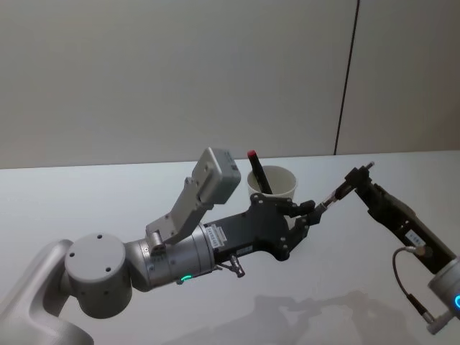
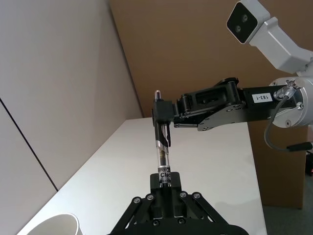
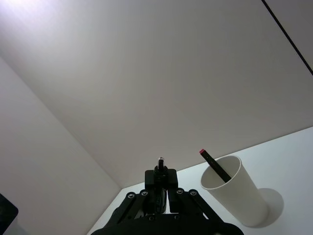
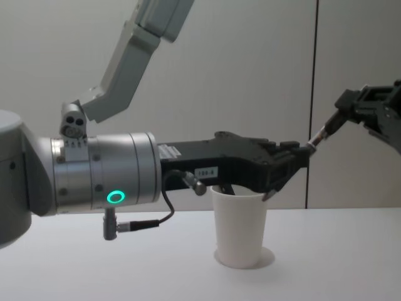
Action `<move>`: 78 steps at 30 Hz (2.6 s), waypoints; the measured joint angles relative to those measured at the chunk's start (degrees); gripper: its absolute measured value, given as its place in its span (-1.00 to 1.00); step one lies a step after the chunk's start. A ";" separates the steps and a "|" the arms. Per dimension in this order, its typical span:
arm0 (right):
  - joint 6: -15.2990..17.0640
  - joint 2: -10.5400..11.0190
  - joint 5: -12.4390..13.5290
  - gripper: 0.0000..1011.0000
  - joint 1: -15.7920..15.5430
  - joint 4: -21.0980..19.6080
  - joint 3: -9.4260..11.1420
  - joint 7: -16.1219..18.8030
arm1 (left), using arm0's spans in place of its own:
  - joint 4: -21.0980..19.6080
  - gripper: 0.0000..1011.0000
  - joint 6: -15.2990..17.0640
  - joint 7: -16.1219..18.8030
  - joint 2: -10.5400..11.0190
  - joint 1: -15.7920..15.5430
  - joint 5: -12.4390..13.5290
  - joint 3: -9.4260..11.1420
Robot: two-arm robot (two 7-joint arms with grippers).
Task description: Place the pen into the pen holder.
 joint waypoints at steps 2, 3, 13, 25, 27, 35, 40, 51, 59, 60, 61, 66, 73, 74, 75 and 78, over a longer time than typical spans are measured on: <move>-0.19 0.03 -0.03 -0.73 0.04 0.01 0.01 -0.12 | 0.05 -0.70 0.18 0.00 0.05 0.02 0.23 -0.02; -0.37 0.08 -0.05 -0.73 0.07 0.02 0.05 -0.18 | 0.06 -0.65 0.20 0.01 0.05 0.02 0.24 -0.03; -0.68 0.35 -0.47 -0.73 0.16 0.16 -0.06 -0.51 | 0.06 -0.06 0.16 0.01 0.01 0.02 0.15 0.00; -0.99 1.23 -2.48 -0.73 0.45 0.07 -0.04 -0.76 | 0.04 0.67 0.11 0.00 -0.01 0.00 0.08 0.00; -0.99 1.48 -3.26 -0.73 0.59 0.03 0.02 -0.76 | 0.03 0.82 0.10 0.00 -0.01 0.00 0.07 0.00; -0.67 2.72 -6.12 -0.73 1.63 0.15 0.50 0.33 | 0.03 0.99 0.06 0.00 -0.01 0.00 0.04 0.00; -0.48 3.61 -7.86 -0.73 2.70 0.75 0.94 1.98 | 0.03 0.99 0.05 0.00 -0.01 0.00 0.04 0.00; -0.23 5.45 -12.43 -0.73 6.99 4.06 2.02 8.27 | 0.03 0.99 0.06 0.00 -0.01 0.00 0.04 0.00; -0.04 5.87 -16.71 -0.73 11.49 8.26 2.21 13.69 | 0.03 0.99 0.06 0.00 -0.01 0.00 0.05 0.00; -0.04 5.87 -17.03 -0.73 11.91 8.68 2.22 14.16 | 0.03 0.99 0.06 0.00 -0.01 0.00 0.05 0.00; -0.04 5.87 -17.35 -0.73 12.33 9.11 2.22 14.65 | 0.03 0.99 0.06 -0.01 -0.01 0.00 0.05 0.00; -0.07 5.72 -19.39 -0.73 15.48 12.44 2.21 18.46 | 0.03 0.99 0.07 -0.01 -0.01 0.00 0.05 0.00; -0.53 5.11 -20.90 -0.73 19.75 17.59 2.04 23.45 | 0.03 0.99 0.07 -0.01 -0.01 0.00 0.05 0.00; -0.68 4.90 -21.18 -0.73 20.91 18.93 2.00 24.76 | 0.03 0.99 0.06 0.00 0.00 0.00 0.05 0.00; -0.78 4.80 -21.29 -0.73 21.40 19.84 1.96 25.39 | 0.03 0.99 0.06 0.00 -0.01 0.00 0.05 0.00; -1.18 4.38 -21.72 -0.73 23.47 22.73 1.83 27.95 | 0.03 0.99 0.07 0.00 -0.01 0.00 0.05 0.00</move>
